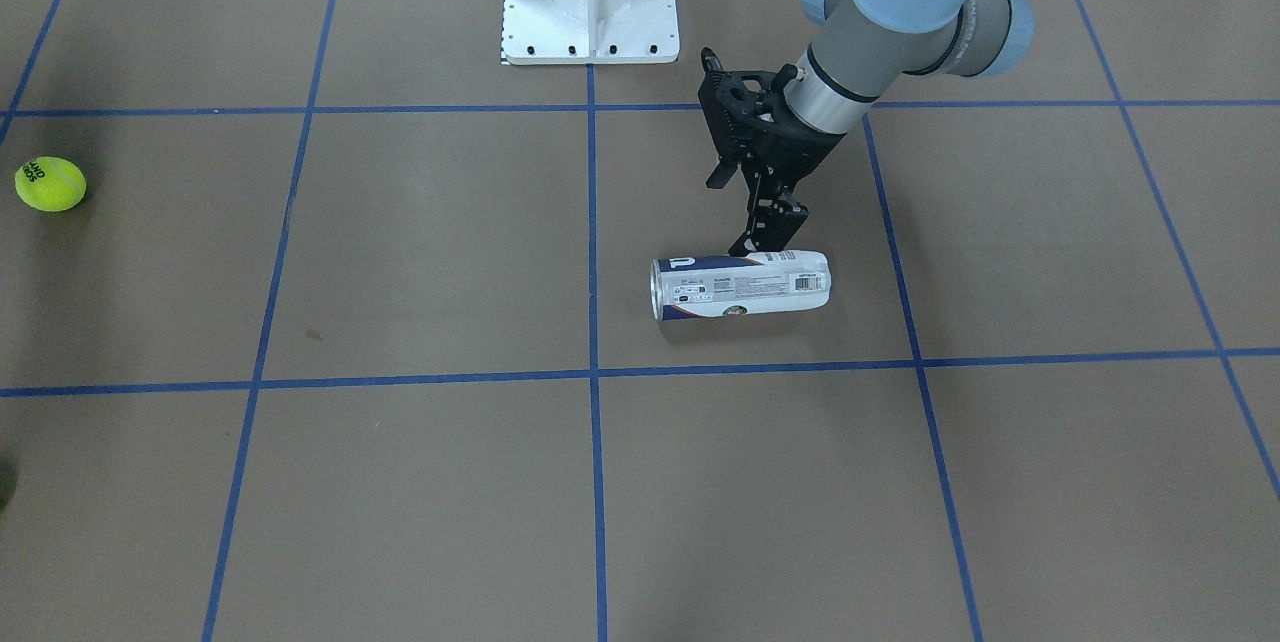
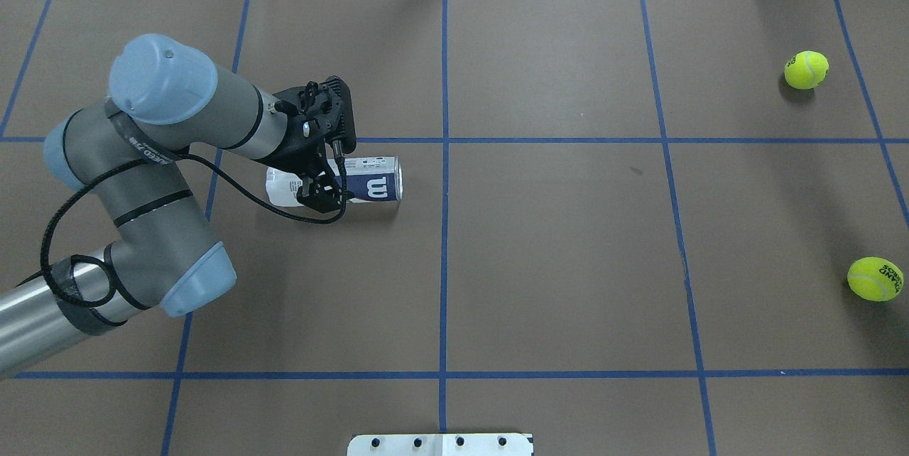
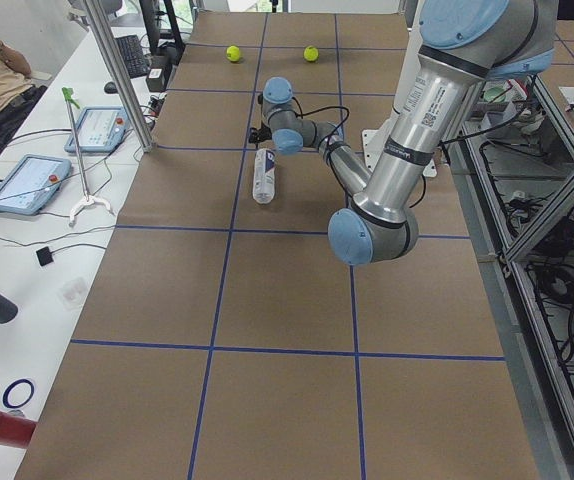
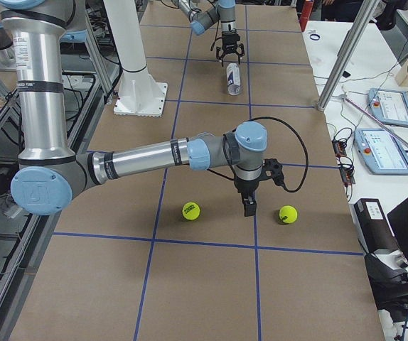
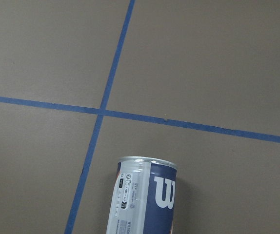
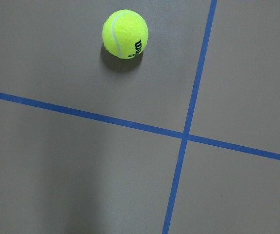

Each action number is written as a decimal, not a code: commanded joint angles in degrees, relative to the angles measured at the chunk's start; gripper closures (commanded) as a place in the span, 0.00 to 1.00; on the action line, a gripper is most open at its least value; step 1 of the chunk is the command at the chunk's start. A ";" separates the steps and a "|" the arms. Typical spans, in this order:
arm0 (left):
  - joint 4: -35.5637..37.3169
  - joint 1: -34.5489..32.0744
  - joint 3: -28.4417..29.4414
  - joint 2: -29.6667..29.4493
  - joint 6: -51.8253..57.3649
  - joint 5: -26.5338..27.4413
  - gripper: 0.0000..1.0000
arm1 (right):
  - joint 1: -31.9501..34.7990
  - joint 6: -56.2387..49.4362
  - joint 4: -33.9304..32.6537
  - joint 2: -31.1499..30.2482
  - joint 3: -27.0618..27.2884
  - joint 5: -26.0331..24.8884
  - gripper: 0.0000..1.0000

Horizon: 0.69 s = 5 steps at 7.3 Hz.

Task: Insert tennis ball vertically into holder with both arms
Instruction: 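Reach the left gripper down to the lying Wilson can, then close the left gripper around the can's open end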

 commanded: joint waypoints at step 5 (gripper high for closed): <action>0.35 1.14 8.58 -4.33 7.58 3.94 0.01 | 0.00 0.00 -0.01 0.00 -0.09 -0.05 0.01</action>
